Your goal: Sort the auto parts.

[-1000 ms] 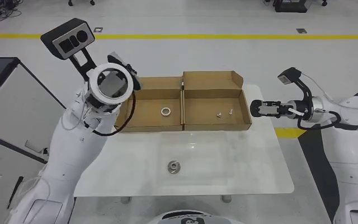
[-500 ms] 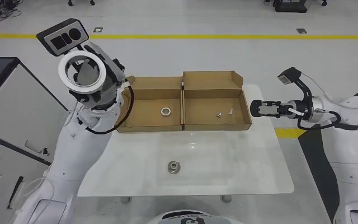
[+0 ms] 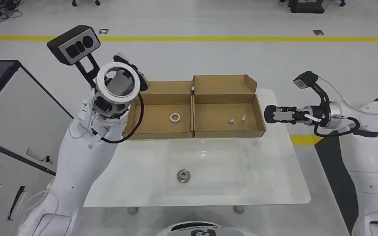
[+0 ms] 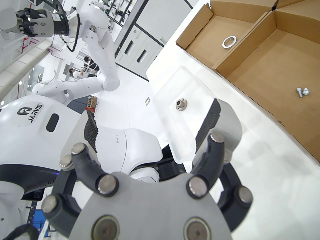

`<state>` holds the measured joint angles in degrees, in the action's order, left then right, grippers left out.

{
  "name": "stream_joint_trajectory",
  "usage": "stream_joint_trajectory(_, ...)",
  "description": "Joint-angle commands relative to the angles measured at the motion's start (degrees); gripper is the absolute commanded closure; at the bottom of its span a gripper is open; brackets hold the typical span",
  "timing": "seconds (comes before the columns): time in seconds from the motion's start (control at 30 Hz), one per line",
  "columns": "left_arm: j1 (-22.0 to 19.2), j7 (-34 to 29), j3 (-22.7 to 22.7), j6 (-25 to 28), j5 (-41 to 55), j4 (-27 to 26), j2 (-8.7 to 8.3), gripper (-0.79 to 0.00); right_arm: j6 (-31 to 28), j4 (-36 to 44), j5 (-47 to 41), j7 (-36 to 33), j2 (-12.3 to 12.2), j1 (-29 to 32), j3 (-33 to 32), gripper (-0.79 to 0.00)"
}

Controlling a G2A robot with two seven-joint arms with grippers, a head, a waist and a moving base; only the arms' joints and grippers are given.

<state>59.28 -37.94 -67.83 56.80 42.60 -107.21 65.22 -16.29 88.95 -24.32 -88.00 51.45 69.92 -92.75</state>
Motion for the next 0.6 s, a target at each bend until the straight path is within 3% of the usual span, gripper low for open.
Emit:
stream_joint_trajectory(0.0,0.03,0.25,0.5,0.52,3.96,-0.31,0.16,0.0,0.0,0.0,0.0,0.0,0.0,0.0,0.0,-0.785)
stream_joint_trajectory(0.23,-0.54,-4.29,0.01,0.91,7.46,0.58,0.31,0.0,0.0,0.0,0.0,0.0,0.0,0.0,0.0,-0.785)
stream_joint_trajectory(0.43,-0.86,-8.86,-2.19,-0.91,-3.96,2.02,0.06,0.0,0.0,0.0,0.0,0.0,0.0,0.0,0.0,-0.785)
stream_joint_trajectory(0.57,-0.52,-8.6,-2.82,-2.13,-11.36,1.21,0.11,0.0,0.0,0.0,0.0,0.0,0.0,0.0,0.0,-0.785)
